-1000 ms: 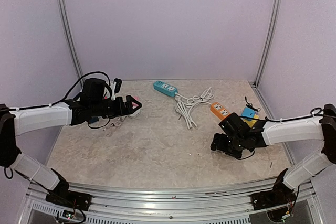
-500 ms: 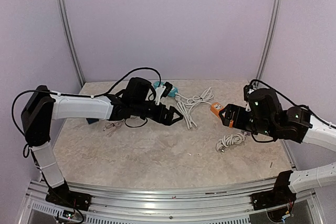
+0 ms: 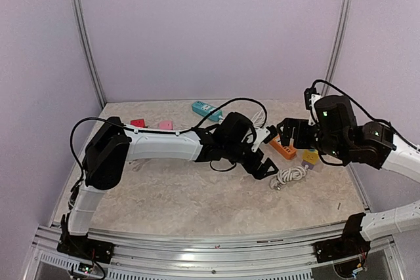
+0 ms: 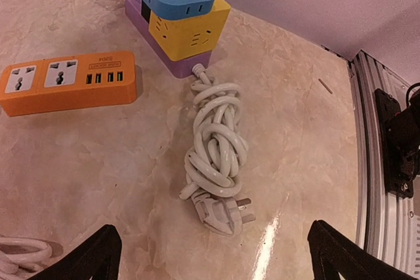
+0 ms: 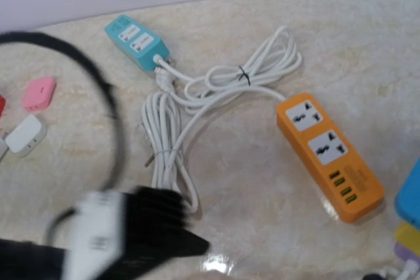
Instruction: Pull the plug off the socket
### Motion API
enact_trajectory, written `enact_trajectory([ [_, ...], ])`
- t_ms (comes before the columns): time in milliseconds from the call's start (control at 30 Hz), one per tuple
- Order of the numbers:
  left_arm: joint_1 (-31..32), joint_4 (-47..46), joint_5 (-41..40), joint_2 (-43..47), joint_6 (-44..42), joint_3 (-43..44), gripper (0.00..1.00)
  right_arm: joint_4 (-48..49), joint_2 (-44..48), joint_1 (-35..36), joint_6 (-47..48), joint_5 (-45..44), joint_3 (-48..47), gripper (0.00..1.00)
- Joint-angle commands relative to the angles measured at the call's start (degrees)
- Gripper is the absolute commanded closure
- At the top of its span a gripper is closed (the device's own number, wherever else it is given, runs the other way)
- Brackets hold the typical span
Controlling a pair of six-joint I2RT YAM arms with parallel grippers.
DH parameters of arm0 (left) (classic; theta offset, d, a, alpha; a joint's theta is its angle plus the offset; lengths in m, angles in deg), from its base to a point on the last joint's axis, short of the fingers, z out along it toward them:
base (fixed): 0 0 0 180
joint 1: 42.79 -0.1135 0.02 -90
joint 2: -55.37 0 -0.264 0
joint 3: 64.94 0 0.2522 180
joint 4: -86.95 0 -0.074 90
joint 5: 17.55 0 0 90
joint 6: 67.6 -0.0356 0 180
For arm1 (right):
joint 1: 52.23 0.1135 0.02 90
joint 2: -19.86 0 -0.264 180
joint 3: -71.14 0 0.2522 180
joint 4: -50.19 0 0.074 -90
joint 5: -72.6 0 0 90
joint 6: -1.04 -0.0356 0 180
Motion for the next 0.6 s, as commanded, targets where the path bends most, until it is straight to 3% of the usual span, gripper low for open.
enact_trajectory([
  [0,1.0,5.8,-1.9,-7.4,-1.6,8.5,0.04,1.2,2.7,-0.9,3.8,-2.0,-0.3,0.0],
  [567,2.9,12.2,-4.0,-24.6,0.1,29.2,0.19,1.9,3.9,-3.8,5.4,0.7,0.4,0.0],
])
